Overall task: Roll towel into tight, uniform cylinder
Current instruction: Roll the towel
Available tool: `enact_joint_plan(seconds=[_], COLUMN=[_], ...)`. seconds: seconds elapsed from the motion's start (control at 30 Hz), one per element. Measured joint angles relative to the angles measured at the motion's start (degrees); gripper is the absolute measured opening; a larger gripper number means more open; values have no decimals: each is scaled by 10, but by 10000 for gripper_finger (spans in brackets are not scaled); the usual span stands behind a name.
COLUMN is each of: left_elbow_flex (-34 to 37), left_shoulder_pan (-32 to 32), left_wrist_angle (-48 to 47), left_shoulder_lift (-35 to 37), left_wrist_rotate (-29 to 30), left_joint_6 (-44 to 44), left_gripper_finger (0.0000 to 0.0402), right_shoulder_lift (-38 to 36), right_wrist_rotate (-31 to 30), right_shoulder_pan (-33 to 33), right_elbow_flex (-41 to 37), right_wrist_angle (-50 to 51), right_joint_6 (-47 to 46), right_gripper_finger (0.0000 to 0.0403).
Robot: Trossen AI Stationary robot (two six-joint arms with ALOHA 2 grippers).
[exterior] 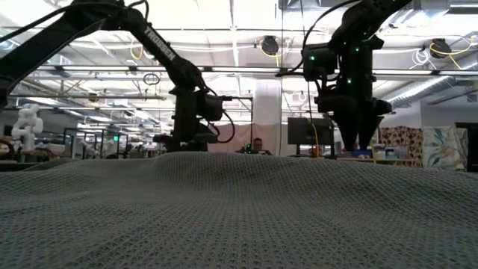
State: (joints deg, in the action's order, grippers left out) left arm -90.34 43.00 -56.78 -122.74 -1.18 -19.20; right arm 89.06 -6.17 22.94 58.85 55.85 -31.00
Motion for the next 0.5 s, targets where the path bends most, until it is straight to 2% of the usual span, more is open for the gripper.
enact_joint_plan(seconds=[0.1, 0.27, 0.5], left_elbow_flex=[16, 41, 43], left_shoulder_pan=[0, 0, 0], left_wrist_angle=[3, 22, 28], left_shoulder_lift=[3, 5, 16], left_wrist_rotate=[6, 16, 16], left_joint_6=[1, 1, 0], left_gripper_finger=[100, 17, 4], right_shoulder_lift=[0, 0, 1], right_wrist_rotate=[-2, -33, -35], right_shoulder_pan=[0, 0, 0], right_elbow_flex=[0, -3, -60], right_wrist_angle=[-10, -16, -61], right_joint_6=[-13, -40, -92], right_gripper_finger=[263, 263, 263])
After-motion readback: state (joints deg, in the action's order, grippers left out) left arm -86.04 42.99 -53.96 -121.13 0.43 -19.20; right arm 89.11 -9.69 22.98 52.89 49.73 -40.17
